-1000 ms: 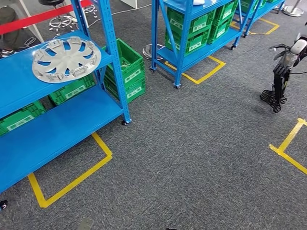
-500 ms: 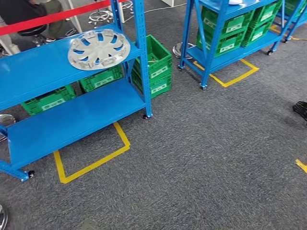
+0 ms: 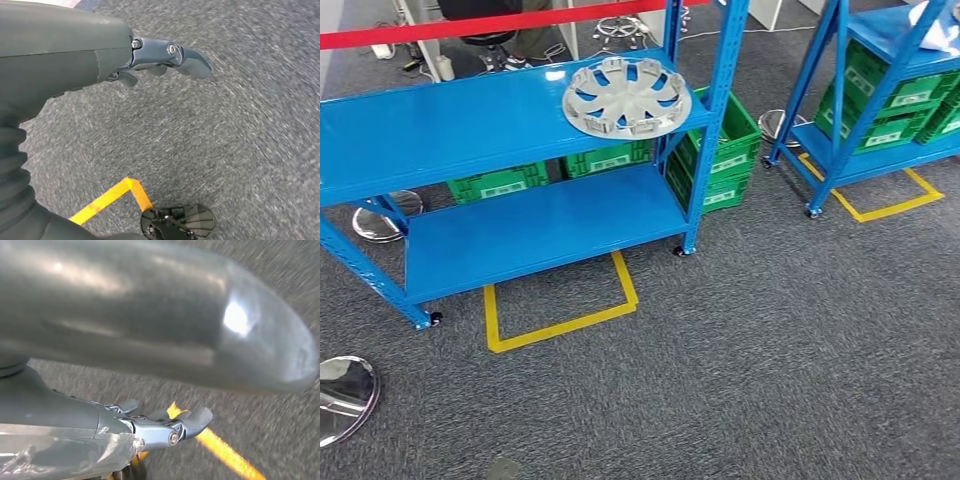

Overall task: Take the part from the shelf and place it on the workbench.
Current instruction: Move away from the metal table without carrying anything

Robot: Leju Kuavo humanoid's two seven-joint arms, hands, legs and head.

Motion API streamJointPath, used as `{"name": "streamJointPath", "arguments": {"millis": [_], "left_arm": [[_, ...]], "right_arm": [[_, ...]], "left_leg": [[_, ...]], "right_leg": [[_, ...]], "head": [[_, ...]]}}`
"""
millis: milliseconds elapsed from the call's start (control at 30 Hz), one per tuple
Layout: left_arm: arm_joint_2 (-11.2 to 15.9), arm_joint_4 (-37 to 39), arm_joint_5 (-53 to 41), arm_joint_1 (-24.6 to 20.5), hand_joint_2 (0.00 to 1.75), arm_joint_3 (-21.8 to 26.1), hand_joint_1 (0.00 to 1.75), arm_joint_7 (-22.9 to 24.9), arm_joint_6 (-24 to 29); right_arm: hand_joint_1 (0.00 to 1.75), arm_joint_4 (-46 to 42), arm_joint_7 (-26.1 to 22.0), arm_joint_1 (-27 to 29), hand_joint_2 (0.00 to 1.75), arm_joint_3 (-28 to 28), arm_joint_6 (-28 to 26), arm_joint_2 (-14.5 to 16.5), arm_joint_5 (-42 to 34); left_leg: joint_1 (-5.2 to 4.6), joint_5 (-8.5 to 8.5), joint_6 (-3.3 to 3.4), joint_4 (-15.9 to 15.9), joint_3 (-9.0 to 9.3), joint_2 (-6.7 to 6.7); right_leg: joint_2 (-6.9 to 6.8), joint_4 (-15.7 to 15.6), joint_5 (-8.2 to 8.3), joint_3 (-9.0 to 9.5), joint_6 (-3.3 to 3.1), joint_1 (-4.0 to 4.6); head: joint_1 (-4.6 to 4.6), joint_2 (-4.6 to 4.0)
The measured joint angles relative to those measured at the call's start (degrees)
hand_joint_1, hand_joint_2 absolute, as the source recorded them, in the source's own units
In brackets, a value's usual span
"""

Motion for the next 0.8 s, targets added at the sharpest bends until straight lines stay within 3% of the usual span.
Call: {"name": "streamJointPath", "arguments": {"millis": [33,67,167,200,233,267,300,333,400,467,500,533,567,600,667,700,733,800], "left_arm": [[0.0,0.0,0.0,0.1,0.0,0.0,0.0,-0.1,0.0],[0.0,0.0,0.1,0.2,0.0,0.0,0.0,-0.3,0.0],[-0.2,0.1,0.6,0.2,0.0,0.1,0.0,-1.1,0.0],[-0.2,0.1,0.8,0.2,0.0,0.1,0.0,-1.5,0.1],[-0.3,0.1,1.0,0.2,0.0,0.2,0.0,-1.8,0.1],[-0.3,0.1,1.1,0.2,0.0,0.2,0.0,-2.2,0.2],[-0.3,0.1,1.2,0.2,0.0,0.3,0.0,-2.7,0.2],[-0.3,0.1,1.3,0.1,0.0,0.4,0.0,-3.0,0.3],[-0.4,0.1,1.3,-0.1,0.0,0.6,0.0,-3.7,0.4],[-0.4,0.1,1.5,-0.1,0.0,0.7,0.0,-4.1,0.5],[-0.5,0.1,1.6,0.0,0.0,0.8,0.0,-4.3,0.5],[-0.5,0.1,1.7,0.2,0.0,0.9,0.0,-4.5,0.5],[-0.5,0.1,1.7,0.3,0.0,1.0,0.0,-4.7,0.5],[-0.5,0.1,1.8,0.4,0.0,1.2,0.0,-4.9,0.5],[-0.5,0.2,1.8,0.4,0.0,1.6,0.0,-5.0,0.5],[-0.6,0.2,1.8,0.3,0.0,1.7,0.0,-5.1,0.6],[-0.7,0.2,1.8,0.3,0.0,1.8,0.0,-5.1,0.6],[-0.8,0.2,1.8,0.2,0.0,1.9,0.0,-5.3,0.7]], "right_arm": [[0.0,0.0,0.0,0.2,0.0,0.0,0.0,0.0,-0.2],[0.0,0.0,0.0,0.3,0.0,0.0,-0.1,0.0,-0.4],[0.0,0.0,-0.2,0.6,0.0,-0.2,-0.2,0.0,-0.7],[0.0,0.0,-0.3,0.6,0.0,-0.3,-0.3,0.0,-0.7],[0.0,0.0,-0.4,0.6,0.0,-0.4,-0.3,0.0,-0.9],[0.0,0.0,-0.5,0.5,0.0,-0.5,-0.3,-0.1,-1.2],[0.0,-0.1,-0.6,0.5,0.0,-0.6,-0.3,-0.1,-1.4],[0.0,-0.2,-0.6,0.5,0.0,-0.7,-0.2,-0.1,-1.7],[0.0,-0.2,-0.7,0.8,0.0,-0.9,-0.1,-0.2,-1.8],[0.0,-0.2,-0.7,1.0,0.0,-1.1,0.0,-0.2,-1.7],[0.0,-0.2,-0.7,1.1,0.0,-1.1,0.0,-0.2,-1.7],[0.0,-0.2,-0.7,1.2,0.0,-1.2,0.0,-0.2,-1.7],[0.0,-0.2,-0.7,1.2,0.0,-1.3,0.0,-0.2,-1.7],[0.0,-0.2,-0.7,1.1,0.0,-1.4,0.0,-0.2,-1.7],[0.0,-0.2,-0.7,1.1,0.0,-1.6,0.0,-0.2,-1.7],[0.0,-0.2,-0.7,1.1,0.0,-1.7,0.0,-0.2,-1.7],[0.0,-0.2,-0.8,1.1,0.0,-1.8,0.0,-0.2,-1.7],[0.0,-0.3,-0.8,1.0,0.0,-2.0,0.1,-0.2,-1.8]], "left_leg": [[0.0,-0.52,-0.04,0.0,0.71,-0.97],[0.05,-1.15,-0.14,0.0,1.57,-1.93],[0.36,-3.55,-0.9,0.0,3.82,-4.45],[0.55,-4.18,-1.28,-0.4,4.23,-5.08],[0.69,-4.33,-1.68,-0.7,4.54,-5.52],[0.82,-4.08,-2.05,-0.9,4.71,-5.8],[0.87,-3.39,-2.37,-0.1,4.55,-5.19],[0.73,-2.34,-2.58,2.3,3.49,-3.8],[0.18,-2.11,-2.7,9.8,-1.22,-0.03],[-0.4,-6.16,-2.58,15.7,-6.5,1.93],[-0.59,-8.61,-2.5,16.5,-8.27,2.16],[-0.71,-9.92,-2.41,16.1,-9.41,2.26],[-0.79,-9.37,-2.28,14.5,-10.02,2.47],[-0.87,-6.62,-2.11,12.0,-10.23,3.15],[-1.1,1.87,-1.67,6.2,-10.78,6.72],[-1.19,5.13,-1.44,4.4,-11.07,8.17],[-1.25,6.86,-1.23,3.5,-11.38,8.9],[-1.08,7.34,-0.76,3.5,-11.39,7.34]], "right_leg": [[0.12,-0.5,0.29,-0.84,-0.09,0.02],[0.4,-2.9,1.46,-0.73,-0.21,0.03],[3.67,-13.5,10.17,0.87,-0.53,-0.02],[4.41,-15.2,12.14,1.15,-0.77,0.07],[4.37,-15.8,12.59,1.36,-1.17,0.21],[3.6,-15.7,11.77,1.94,-1.63,0.38],[2.98,-15.9,11.38,2.63,-2.11,0.42],[2.25,-16.3,10.81,3.52,-2.54,0.45],[0.76,-17.1,9.62,5.64,-3.06,0.56],[-0.8,-17.7,8.15,7.92,-3.23,0.76],[-1.5,-17.8,7.33,9.18,-3.29,0.84],[-2.16,-17.9,6.46,10.5,-3.37,0.9],[-2.8,-17.9,5.57,11.84,-3.43,0.94],[-3.43,-17.9,4.68,12.98,-3.42,0.96],[-4.55,-17.6,2.91,14.87,-3.12,1.36],[-5.15,-17.5,2.0,15.34,-2.87,1.63],[-5.84,-17.4,1.23,15.82,-2.59,1.91],[-6.95,-17.5,0.01,16.45,-2.01,1.97]], "head": [[0.02,0.0],[0.04,0.0],[0.44,-0.01],[0.61,-0.01],[0.74,-0.01],[0.77,-0.01],[0.72,0.0],[0.63,0.0],[0.43,0.0],[0.38,0.0],[0.36,0.0],[0.34,0.0],[0.3,0.0],[0.25,0.0],[-0.01,-0.01],[-0.08,-0.01],[-0.12,-0.01],[-0.05,0.0]]}}
